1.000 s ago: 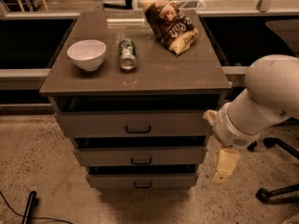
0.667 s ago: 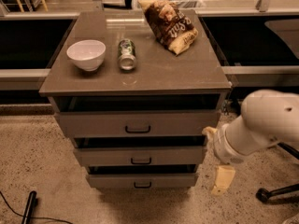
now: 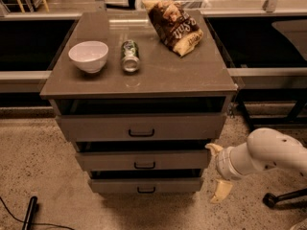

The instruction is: Open bottom drawer

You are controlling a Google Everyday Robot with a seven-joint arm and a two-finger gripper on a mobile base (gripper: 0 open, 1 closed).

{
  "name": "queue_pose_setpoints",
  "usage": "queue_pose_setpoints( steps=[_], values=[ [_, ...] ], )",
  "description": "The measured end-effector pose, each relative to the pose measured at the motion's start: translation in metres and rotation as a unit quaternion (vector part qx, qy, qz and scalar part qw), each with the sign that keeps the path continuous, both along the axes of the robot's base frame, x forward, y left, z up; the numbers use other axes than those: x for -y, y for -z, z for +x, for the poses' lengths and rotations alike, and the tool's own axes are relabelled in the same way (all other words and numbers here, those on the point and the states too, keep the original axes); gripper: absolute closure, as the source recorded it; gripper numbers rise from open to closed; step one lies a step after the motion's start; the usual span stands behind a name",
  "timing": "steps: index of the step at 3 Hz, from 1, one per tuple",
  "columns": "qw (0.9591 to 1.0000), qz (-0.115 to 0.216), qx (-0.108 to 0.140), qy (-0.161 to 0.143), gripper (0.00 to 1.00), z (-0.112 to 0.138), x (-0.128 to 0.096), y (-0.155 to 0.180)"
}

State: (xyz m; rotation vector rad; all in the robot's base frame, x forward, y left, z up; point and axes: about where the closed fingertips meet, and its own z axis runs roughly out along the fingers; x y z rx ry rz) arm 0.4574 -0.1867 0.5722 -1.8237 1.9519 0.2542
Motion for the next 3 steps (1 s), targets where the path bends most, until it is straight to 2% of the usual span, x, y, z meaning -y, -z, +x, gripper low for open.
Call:
queue_pose_setpoints(
  steps=[1, 2, 3],
  values=[
    [1.0000, 0.000, -0.004, -0.005, 0.00, -0.003, -0.001, 0.006],
    [0.9989, 0.015, -0.039, -0.023, 0.00, -0.001, -0.003, 0.020],
    [0.9927, 0.078, -0.080, -0.045, 0.00, -0.026, -0.019, 0.074]
  ],
)
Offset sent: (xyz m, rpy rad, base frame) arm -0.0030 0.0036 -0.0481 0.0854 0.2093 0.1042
